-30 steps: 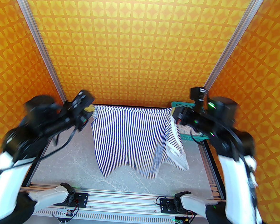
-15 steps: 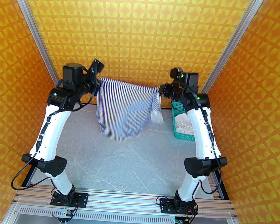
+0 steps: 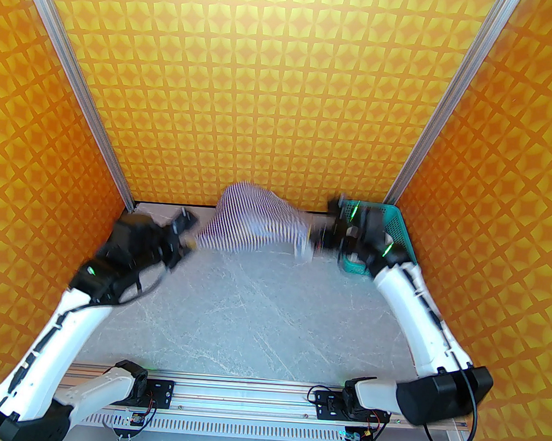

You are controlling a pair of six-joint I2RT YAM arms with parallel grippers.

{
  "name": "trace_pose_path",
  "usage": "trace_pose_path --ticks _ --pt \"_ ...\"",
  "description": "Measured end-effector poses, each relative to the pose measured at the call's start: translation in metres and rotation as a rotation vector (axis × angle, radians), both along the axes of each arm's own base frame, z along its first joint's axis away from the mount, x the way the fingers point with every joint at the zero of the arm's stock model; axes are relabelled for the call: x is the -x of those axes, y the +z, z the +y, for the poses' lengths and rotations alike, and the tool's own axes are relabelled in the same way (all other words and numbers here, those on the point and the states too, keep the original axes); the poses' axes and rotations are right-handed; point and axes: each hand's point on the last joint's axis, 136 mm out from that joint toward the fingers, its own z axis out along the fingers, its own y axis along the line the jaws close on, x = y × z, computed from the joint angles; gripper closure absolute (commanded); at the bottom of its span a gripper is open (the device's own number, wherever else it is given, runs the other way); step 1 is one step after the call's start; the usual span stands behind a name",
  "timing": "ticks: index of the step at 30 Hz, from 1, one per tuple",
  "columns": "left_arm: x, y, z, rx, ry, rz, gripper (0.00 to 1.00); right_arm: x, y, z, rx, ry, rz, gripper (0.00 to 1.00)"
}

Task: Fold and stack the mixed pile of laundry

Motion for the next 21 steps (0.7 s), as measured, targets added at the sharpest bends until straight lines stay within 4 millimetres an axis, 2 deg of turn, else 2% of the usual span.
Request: trace_pose_path --ticks 1,2,4,5,7,9,12,14,17,19,21 --pt "0.007 -0.013 0.001 0.002 0.005 0.036 0.01 0.017 -0.038 -0.003 0.022 -0.004 0.098 0.1" --pt "0.012 -0.02 0.002 0.008 0.013 0.06 0.0 0.029 -0.061 -0.003 0.036 -0.002 0.16 0.03" --pt "0.015 -0.024 0.003 0.038 0.039 0.088 0.03 0.056 -0.098 -0.001 0.062 0.009 0.271 0.02" --pt "0.014 -0.023 0.003 0.054 0.051 0.095 0.06 0.064 -0.106 0.001 0.071 0.014 0.296 0.01" --pt "0.008 -0.024 0.0 0.088 0.079 0.125 0.15 0.07 -0.105 0.002 0.083 0.012 0.296 0.01" --pt "-0.004 -0.03 -0.007 0.128 0.108 0.172 0.27 0.067 -0.096 -0.004 0.101 -0.024 0.259 0.02" --pt "-0.035 -0.057 -0.033 0.234 0.138 0.279 0.44 0.055 -0.083 -0.024 0.098 -0.115 0.222 0.06" --pt "-0.05 -0.102 -0.053 0.285 0.159 0.391 0.57 0.046 -0.084 -0.046 0.079 -0.211 0.228 0.09" --pt "-0.051 -0.165 -0.074 0.32 0.193 0.549 0.72 0.036 -0.093 -0.071 0.049 -0.327 0.255 0.11" --pt "-0.052 -0.195 -0.083 0.342 0.22 0.624 0.79 0.031 -0.104 -0.084 0.014 -0.401 0.281 0.12" --pt "-0.054 -0.215 -0.087 0.357 0.244 0.666 0.92 0.028 -0.118 -0.094 -0.041 -0.467 0.312 0.15"
